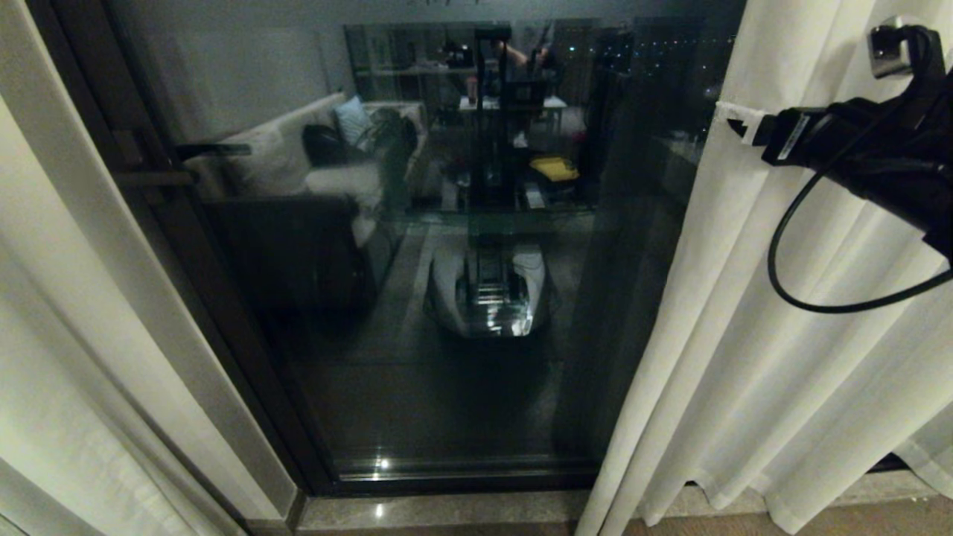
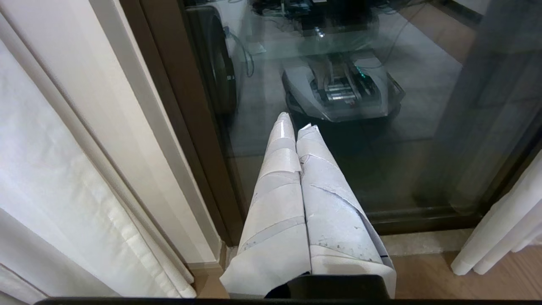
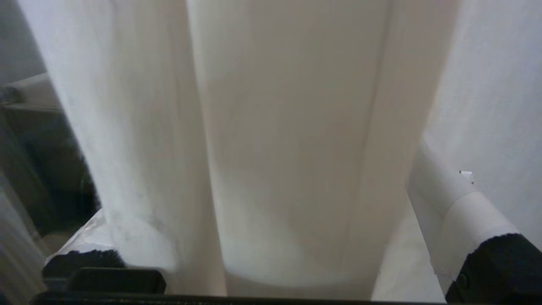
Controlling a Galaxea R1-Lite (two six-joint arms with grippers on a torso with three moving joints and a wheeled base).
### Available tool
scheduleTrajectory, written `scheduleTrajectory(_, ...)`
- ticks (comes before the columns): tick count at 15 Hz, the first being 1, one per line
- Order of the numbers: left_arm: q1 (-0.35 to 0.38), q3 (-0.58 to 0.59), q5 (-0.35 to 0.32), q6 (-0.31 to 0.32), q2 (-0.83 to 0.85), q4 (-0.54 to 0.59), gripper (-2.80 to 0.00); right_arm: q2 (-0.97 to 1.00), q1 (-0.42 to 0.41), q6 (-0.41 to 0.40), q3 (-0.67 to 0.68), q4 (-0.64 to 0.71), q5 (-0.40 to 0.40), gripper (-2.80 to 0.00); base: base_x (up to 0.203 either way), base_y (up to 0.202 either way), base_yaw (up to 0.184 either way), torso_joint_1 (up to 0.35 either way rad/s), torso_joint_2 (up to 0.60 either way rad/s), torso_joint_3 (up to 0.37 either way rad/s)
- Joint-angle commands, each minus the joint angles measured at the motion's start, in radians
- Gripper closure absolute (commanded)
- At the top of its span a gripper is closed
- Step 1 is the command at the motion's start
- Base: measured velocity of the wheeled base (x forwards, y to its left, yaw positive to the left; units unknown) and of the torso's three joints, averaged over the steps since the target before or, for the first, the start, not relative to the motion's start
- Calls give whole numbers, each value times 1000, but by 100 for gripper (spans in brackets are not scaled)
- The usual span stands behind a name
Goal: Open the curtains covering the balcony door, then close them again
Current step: Pull the inner curtains open on both sides
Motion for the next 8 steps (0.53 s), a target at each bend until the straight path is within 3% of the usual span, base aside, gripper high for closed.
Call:
scheduleTrajectory(1,0,0,-1,0,-1,0,0,10,16,0,-6,-6,0,-280,0,0,0,0,0,0)
scheduleTrajectory(8,0,0,-1,0,-1,0,0,107,15,-6,-105,-73,-2,-280,0,0,0,0,0,0)
